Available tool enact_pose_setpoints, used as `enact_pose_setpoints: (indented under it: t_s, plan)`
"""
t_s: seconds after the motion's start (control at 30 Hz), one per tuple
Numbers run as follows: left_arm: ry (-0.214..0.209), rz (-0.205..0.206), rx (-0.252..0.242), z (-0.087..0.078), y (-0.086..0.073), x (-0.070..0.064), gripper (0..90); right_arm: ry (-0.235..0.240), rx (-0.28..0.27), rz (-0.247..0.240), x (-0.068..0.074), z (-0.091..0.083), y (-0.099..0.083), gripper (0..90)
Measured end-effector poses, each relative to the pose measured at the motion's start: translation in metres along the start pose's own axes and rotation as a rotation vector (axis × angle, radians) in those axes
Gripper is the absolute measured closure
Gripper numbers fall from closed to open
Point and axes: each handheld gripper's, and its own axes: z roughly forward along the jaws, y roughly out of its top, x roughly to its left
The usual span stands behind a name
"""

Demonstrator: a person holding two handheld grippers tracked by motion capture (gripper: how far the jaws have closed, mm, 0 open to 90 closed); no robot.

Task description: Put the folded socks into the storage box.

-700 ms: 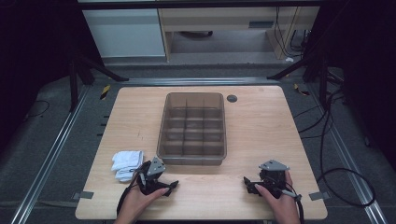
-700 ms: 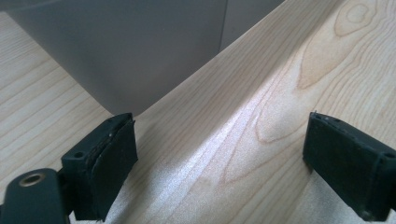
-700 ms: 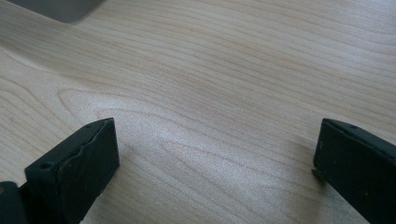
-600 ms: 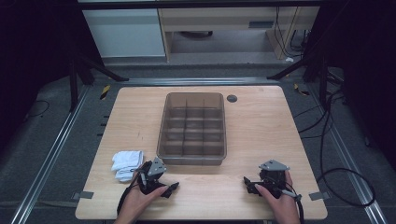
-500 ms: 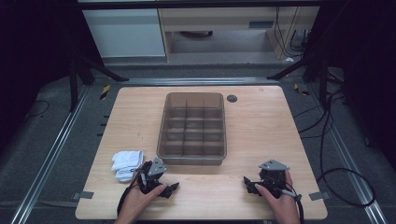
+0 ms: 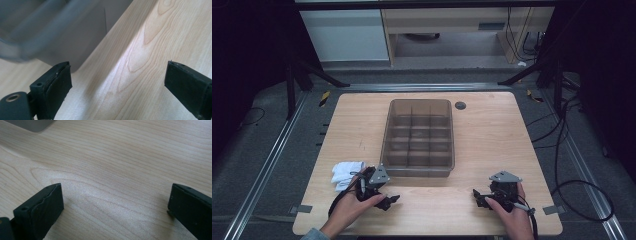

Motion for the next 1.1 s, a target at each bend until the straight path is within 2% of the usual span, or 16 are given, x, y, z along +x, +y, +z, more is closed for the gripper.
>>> enact_pose_setpoints:
  t_s: [0.1,0.13,0.2,0.27,0.37,0.43,0.5,0.57,0.6,0.8,0.83,1.03,1.1]
  plan:
    - [-0.001,0.043,0.028,-0.007,0.008,0.0,6.9,0.0,0.0,0.0,0.0,0.0,0.0,0.3]
    - [-0.013,0.036,0.031,-0.008,0.01,-0.001,6.9,0.0,0.0,0.0,0.0,0.0,0.0,0.3]
    - [-0.035,0.055,0.054,-0.01,0.014,-0.002,7.0,0.0,0.0,0.0,0.0,0.0,0.0,0.3]
    - [-0.029,0.079,0.073,-0.011,0.016,-0.003,6.9,0.001,0.002,0.003,0.0,0.0,0.0,0.3]
    - [-0.03,0.075,0.114,-0.014,0.018,-0.003,5.8,0.0,0.002,0.001,0.0,-0.001,0.0,0.4]
    - [-0.026,0.069,0.118,-0.016,0.018,-0.003,6.0,0.0,0.002,0.002,0.0,-0.001,0.0,0.4]
    - [-0.025,0.07,0.139,-0.026,0.018,0.001,5.8,0.0,0.003,0.004,0.001,-0.001,0.0,0.3]
    - [-0.019,0.071,0.139,-0.03,0.018,0.003,5.8,0.0,0.002,0.001,0.0,-0.001,0.0,0.3]
    - [-0.013,0.071,0.126,-0.037,0.018,0.007,5.6,0.0,0.003,0.004,0.0,-0.001,0.0,0.3]
    - [0.0,0.108,0.15,-0.055,0.019,0.016,5.3,0.001,0.004,0.005,0.001,-0.001,0.0,0.3]
    - [0.011,0.117,0.155,-0.062,0.019,0.02,5.3,0.0,0.002,0.001,0.0,-0.001,0.0,0.3]
    - [0.038,0.129,0.169,-0.075,0.019,0.031,5.0,-0.001,0.003,0.003,0.0,-0.001,0.0,0.3]
    - [0.063,0.154,0.176,-0.083,0.019,0.039,4.8,0.0,0.003,0.004,0.0,-0.001,0.0,0.3]
